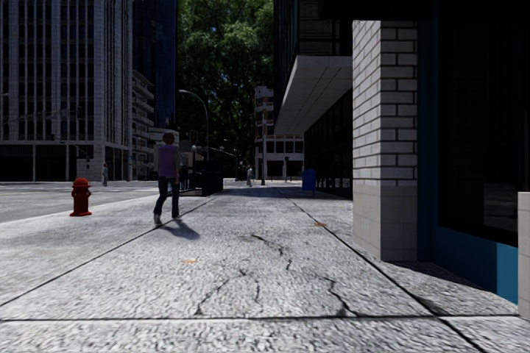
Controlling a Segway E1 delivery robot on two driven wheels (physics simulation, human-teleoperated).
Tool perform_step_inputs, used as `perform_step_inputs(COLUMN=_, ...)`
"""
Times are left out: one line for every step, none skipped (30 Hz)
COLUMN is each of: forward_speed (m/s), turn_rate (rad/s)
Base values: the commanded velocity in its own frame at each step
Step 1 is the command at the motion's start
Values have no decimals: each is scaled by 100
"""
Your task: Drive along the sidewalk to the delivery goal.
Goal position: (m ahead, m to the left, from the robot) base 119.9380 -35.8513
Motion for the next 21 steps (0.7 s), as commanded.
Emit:
perform_step_inputs(forward_speed=200, turn_rate=0)
perform_step_inputs(forward_speed=200, turn_rate=0)
perform_step_inputs(forward_speed=200, turn_rate=0)
perform_step_inputs(forward_speed=200, turn_rate=0)
perform_step_inputs(forward_speed=200, turn_rate=0)
perform_step_inputs(forward_speed=200, turn_rate=0)
perform_step_inputs(forward_speed=200, turn_rate=0)
perform_step_inputs(forward_speed=200, turn_rate=0)
perform_step_inputs(forward_speed=200, turn_rate=0)
perform_step_inputs(forward_speed=200, turn_rate=0)
perform_step_inputs(forward_speed=200, turn_rate=0)
perform_step_inputs(forward_speed=200, turn_rate=0)
perform_step_inputs(forward_speed=200, turn_rate=0)
perform_step_inputs(forward_speed=200, turn_rate=0)
perform_step_inputs(forward_speed=200, turn_rate=0)
perform_step_inputs(forward_speed=200, turn_rate=0)
perform_step_inputs(forward_speed=200, turn_rate=0)
perform_step_inputs(forward_speed=200, turn_rate=0)
perform_step_inputs(forward_speed=200, turn_rate=0)
perform_step_inputs(forward_speed=200, turn_rate=0)
perform_step_inputs(forward_speed=200, turn_rate=0)
